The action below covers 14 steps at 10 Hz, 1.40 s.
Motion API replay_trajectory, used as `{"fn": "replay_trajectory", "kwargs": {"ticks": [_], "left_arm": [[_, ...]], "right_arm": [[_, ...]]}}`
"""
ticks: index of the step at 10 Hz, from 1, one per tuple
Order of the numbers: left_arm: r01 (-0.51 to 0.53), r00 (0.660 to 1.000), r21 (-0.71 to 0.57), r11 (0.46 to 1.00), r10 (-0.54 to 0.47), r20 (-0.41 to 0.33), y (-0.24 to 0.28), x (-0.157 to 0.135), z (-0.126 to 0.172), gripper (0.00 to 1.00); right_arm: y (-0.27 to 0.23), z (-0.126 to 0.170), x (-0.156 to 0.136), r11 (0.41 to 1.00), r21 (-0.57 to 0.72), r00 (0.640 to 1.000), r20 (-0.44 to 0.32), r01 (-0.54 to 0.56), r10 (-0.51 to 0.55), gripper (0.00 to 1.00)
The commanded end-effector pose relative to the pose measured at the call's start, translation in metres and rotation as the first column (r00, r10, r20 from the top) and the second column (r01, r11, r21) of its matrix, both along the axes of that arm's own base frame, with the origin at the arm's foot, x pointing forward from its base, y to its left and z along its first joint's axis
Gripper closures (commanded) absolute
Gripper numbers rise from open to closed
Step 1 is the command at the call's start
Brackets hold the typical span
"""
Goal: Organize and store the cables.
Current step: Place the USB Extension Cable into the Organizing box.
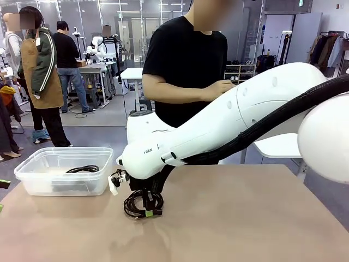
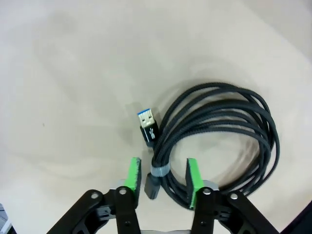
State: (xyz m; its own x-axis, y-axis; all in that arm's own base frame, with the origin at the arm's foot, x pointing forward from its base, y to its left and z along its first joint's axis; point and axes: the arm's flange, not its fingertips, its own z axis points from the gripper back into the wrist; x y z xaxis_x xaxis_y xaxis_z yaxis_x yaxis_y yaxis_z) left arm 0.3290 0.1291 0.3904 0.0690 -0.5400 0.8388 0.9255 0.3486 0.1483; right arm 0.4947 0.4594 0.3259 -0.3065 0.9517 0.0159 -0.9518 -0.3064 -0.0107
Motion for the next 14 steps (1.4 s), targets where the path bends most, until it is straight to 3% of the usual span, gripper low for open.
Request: {"fn": "replay_trajectory", "kwargs": {"ticks": [1,2,7,11,14], "left_arm": [[-0.013,1.0,0.002,1.0,0.013,0.0,-0.016,0.007,0.006,0.0],[0.003,1.0,0.018,1.0,-0.003,-0.002,-0.029,0.012,0.009,0.0],[0.076,0.996,0.122,0.99,-0.071,-0.051,-0.139,0.044,0.032,0.0],[0.125,0.989,0.306,0.944,-0.092,-0.119,-0.261,0.061,0.037,0.0],[0.136,0.982,0.413,0.9,-0.066,-0.179,-0.344,0.079,0.034,0.0]], "right_arm": [[-0.029,0.022,-0.02,0.996,0.054,0.997,0.001,0.071,-0.071,0.07],[-0.051,0.035,-0.024,0.99,0.086,0.994,0.017,0.108,-0.11,0.0],[-0.192,0.071,-0.063,0.928,0.283,0.967,0.013,0.242,-0.256,0.0],[-0.304,0.073,-0.099,0.844,0.431,0.936,-0.001,0.319,-0.353,0.0],[-0.388,0.068,-0.13,0.744,0.564,0.906,-0.018,0.358,-0.423,0.0]]}}
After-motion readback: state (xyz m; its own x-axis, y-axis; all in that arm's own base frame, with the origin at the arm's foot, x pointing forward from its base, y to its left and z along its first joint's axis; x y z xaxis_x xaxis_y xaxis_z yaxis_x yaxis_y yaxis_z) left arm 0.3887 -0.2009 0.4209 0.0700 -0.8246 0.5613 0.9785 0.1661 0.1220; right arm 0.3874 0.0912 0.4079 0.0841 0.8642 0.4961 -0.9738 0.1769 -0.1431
